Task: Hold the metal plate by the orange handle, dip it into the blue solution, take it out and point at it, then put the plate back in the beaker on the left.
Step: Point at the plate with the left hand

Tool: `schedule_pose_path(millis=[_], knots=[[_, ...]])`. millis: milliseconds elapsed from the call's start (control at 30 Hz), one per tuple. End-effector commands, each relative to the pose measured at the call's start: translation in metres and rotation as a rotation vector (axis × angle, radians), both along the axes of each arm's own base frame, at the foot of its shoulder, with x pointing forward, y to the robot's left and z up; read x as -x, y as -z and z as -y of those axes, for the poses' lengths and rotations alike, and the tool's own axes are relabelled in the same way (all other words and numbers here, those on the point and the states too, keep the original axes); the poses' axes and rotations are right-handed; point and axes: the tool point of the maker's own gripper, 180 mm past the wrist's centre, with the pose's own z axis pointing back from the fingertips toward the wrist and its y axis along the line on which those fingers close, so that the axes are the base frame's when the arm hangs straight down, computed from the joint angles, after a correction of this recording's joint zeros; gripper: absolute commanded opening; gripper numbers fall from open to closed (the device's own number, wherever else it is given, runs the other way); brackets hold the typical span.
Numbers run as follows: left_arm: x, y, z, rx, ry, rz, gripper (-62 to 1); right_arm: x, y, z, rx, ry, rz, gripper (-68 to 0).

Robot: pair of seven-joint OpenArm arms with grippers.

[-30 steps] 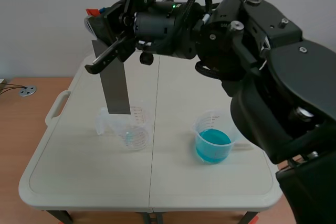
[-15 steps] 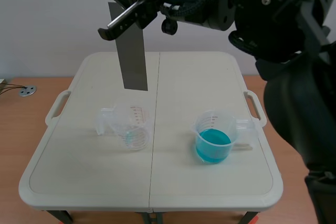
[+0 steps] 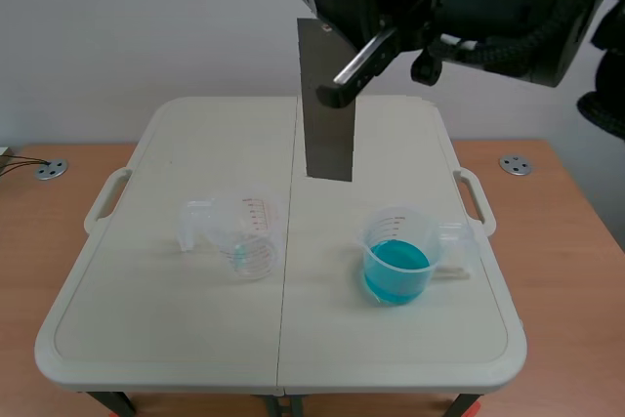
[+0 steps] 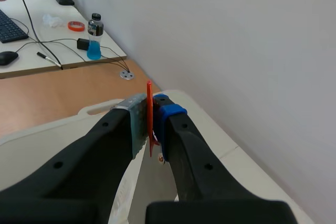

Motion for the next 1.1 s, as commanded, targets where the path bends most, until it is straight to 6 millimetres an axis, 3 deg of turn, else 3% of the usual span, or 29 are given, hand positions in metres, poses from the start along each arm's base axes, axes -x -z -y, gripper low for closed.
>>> schedule_pose_path(millis=[0,100,233,367,600,767,1067], knots=[[-0.009,-0.003,0.003,0.004,0.002,0.03,-58.8,0.002,-0.011,0.008,-0.019,-0.002,0.033,-66.2],[-0.026,-0.006,-0.002,-0.014,0.004,0.073,-58.8,0.004,-0.009,0.023,-0.015,-0.001,0.036,-66.2],[-0.064,-0.019,-0.012,-0.045,0.005,0.18,-58.8,0.009,-0.01,0.039,-0.014,-0.015,0.041,-66.2],[-0.113,-0.044,-0.016,-0.069,0.033,0.321,-58.8,0.015,-0.01,0.052,-0.004,-0.03,0.047,-66.2],[-0.19,-0.094,-0.005,-0.061,0.114,0.549,-58.8,0.023,-0.01,0.065,0.039,-0.062,0.059,-66.2],[-0.221,-0.114,0.028,0.003,0.215,0.628,-58.8,0.025,-0.01,0.068,0.068,-0.078,0.063,-66.2],[-0.247,-0.126,0.106,0.137,0.377,0.678,-58.8,0.019,-0.002,0.076,0.07,-0.061,0.04,-66.2]])
